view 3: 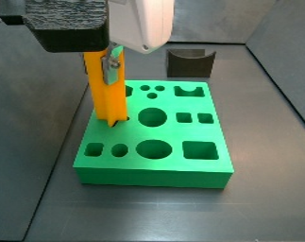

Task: Pick up the star object. Move up. Move to above the board. Insert the star object.
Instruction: Insert the star object.

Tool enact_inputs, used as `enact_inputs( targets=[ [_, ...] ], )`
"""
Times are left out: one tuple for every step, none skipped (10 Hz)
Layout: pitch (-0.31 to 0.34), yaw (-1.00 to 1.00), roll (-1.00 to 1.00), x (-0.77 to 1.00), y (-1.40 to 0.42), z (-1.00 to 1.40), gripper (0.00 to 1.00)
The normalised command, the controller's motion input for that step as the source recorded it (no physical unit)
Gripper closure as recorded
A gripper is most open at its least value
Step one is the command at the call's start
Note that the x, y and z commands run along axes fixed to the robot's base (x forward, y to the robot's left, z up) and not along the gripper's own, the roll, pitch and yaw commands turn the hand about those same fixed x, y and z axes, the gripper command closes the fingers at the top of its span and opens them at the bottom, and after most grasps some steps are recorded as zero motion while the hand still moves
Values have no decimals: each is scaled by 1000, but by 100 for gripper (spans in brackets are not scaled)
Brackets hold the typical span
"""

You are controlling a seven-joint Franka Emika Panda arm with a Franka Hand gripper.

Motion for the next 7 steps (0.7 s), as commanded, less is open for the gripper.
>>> enact_inputs(
  targets=[
    [0, -149, 79, 0, 0, -83, 100],
    [0, -174, 67, 0, 0, -69, 100],
    [0, -174, 23, 11, 0, -29, 100],
    [0, -171, 14, 40, 0, -3, 100],
    [0, -143, 6, 31, 0, 0, 100],
    [0, -60, 36, 0, 0, -23, 100],
    [0, -20, 69, 0, 0, -83, 100]
  ],
)
